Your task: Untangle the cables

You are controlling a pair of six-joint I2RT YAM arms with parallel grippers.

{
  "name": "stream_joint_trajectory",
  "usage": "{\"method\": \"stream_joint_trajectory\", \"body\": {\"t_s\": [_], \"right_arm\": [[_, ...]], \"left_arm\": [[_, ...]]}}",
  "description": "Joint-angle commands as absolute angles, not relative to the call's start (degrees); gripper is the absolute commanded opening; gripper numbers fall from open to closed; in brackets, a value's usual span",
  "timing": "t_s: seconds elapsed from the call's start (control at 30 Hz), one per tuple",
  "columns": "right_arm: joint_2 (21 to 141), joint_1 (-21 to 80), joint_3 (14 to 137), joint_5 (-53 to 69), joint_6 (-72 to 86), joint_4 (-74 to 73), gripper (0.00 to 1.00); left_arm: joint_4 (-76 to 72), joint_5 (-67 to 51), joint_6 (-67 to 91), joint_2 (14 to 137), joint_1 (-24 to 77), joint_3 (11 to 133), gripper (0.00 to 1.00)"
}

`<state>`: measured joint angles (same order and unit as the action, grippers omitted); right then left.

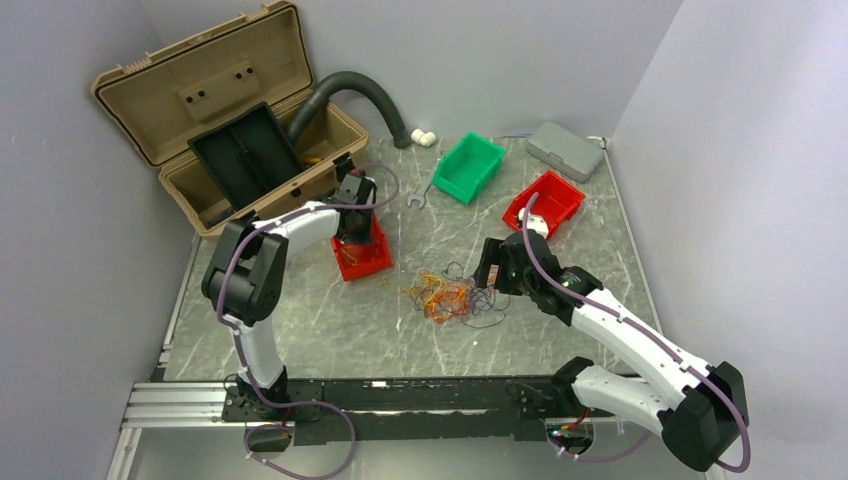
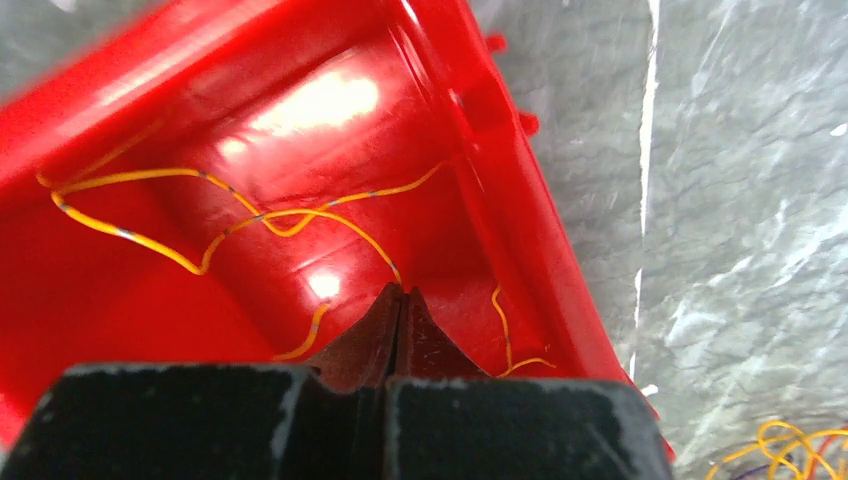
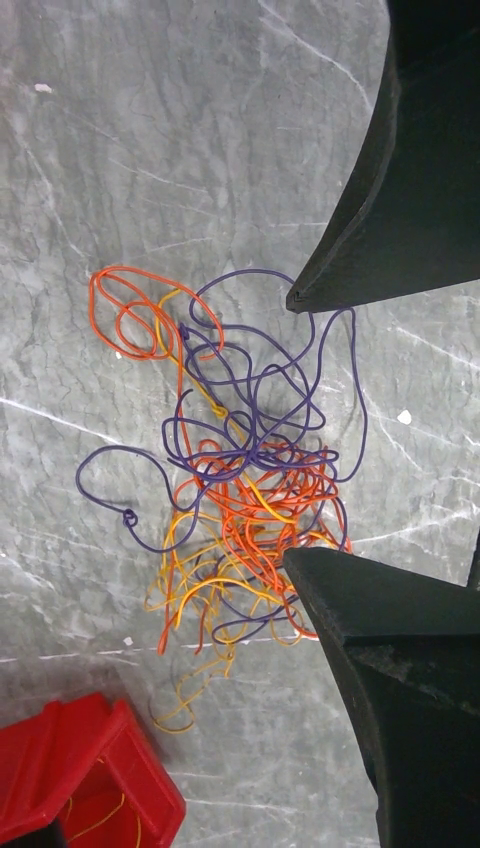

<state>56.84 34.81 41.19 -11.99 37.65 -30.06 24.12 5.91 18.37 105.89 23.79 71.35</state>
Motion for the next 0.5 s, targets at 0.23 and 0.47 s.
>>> {"method": "stream_joint_trajectory", "body": {"t_s": [0.23, 0.47], "right_arm": [[54.9, 33.95, 41.46, -13.32, 36.53, -31.29, 0.9], [55.98, 33.68, 42.36, -12.75, 36.38, -30.82, 0.9]], "left_arm": [[10.4, 9.55, 20.46, 107.08, 27.32, 62.69, 0.0], [16.38, 14.09, 18.44, 100.65, 29.32, 64.72, 0.06]]}}
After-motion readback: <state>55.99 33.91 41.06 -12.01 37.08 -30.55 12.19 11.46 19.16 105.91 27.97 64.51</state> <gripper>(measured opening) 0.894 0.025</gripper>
